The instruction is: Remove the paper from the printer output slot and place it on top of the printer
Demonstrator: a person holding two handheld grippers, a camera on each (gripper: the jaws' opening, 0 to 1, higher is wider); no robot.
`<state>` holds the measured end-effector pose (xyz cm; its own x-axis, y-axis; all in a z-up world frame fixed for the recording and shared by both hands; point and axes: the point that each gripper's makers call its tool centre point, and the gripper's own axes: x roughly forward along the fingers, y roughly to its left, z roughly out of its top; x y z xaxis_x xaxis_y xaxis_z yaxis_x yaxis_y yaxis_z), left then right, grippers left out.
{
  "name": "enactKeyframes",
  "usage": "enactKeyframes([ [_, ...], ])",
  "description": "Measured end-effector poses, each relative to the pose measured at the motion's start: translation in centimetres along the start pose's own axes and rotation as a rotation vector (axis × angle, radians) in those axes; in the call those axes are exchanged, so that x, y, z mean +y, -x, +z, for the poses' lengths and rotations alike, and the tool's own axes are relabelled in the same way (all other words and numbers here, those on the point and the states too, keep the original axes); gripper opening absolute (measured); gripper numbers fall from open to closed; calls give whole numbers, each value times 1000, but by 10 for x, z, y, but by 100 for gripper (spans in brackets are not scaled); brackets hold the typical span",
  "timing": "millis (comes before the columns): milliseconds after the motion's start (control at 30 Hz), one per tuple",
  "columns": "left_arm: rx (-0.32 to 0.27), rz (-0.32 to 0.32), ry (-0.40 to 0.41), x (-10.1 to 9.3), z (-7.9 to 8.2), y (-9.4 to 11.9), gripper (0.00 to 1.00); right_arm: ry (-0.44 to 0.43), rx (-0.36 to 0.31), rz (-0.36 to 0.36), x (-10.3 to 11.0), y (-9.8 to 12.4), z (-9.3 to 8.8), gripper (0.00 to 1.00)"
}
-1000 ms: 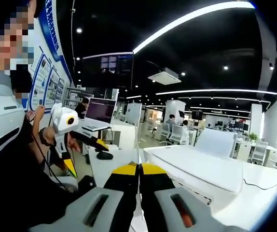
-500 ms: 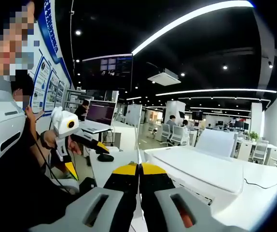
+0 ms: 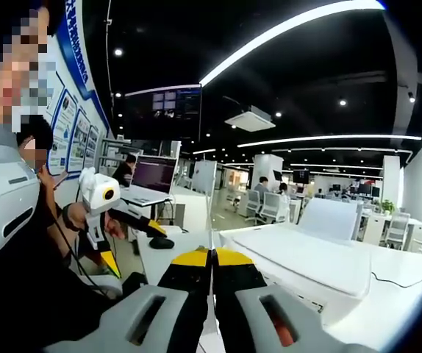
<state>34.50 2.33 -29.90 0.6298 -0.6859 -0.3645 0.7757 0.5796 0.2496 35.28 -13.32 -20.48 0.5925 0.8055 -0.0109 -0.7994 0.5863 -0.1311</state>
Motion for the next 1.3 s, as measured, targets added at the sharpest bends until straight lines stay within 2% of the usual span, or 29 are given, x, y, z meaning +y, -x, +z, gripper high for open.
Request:
enactKeyframes([
  [233, -1, 2, -1, 1, 1, 0, 88, -46, -27, 29, 0, 2, 6, 0],
  [733, 0, 0, -4, 0, 2, 0, 88, -51, -51, 26, -4, 5, 17, 0],
  [933, 0, 1, -3, 0, 1, 1, 88, -75, -74, 51, 0, 4, 22, 0],
  [1300, 0, 0, -3, 0, 1, 1, 88, -79, -82, 47, 0, 2, 24, 0],
])
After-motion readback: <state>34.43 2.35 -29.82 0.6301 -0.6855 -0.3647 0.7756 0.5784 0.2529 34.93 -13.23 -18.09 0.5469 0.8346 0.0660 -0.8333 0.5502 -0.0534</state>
